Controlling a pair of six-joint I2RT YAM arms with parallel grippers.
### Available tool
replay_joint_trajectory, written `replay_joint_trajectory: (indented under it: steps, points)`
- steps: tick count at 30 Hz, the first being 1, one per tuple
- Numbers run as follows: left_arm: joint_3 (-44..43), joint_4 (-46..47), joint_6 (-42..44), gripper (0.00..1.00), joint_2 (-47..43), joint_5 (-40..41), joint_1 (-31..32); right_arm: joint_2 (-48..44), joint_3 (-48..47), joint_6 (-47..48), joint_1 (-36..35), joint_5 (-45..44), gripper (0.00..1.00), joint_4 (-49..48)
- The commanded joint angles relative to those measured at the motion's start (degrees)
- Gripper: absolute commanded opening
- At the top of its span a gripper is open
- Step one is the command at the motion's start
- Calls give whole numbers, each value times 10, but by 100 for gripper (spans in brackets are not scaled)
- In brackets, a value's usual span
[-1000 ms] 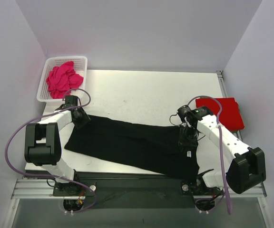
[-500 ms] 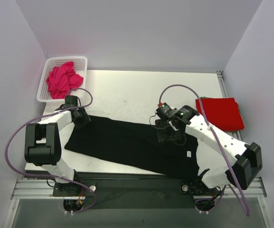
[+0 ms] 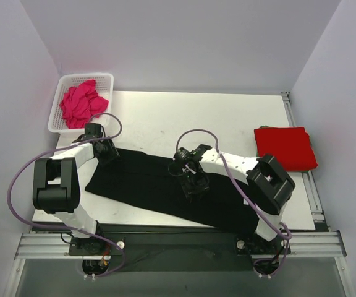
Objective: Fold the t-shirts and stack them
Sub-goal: Fold the other side of the tshirt into a rectangle
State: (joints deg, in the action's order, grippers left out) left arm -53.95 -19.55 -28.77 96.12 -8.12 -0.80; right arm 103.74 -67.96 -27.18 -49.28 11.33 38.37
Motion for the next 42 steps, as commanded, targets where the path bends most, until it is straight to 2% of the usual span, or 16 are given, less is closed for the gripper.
replay_joint_trajectory:
  steps: [1,8,18,26,35,40,42]
  points:
    - [1,4,17,49,20,-9,4,-21,-5,-15,20,-22,40,17]
    - [6,7,14,49,24,-9,4,-39,34,-21,65,-44,40,18]
    - [10,4,12,49,18,-4,3,-80,82,-28,88,-76,40,21]
    - [8,3,11,49,18,-4,4,-67,86,-16,89,-78,37,15]
    - [6,1,12,49,17,-4,3,-50,91,-17,85,-66,26,13]
    - [6,3,12,49,18,-4,3,-45,105,-22,75,-61,24,12]
    - [6,3,12,49,18,-5,3,-44,107,-25,74,-61,18,11]
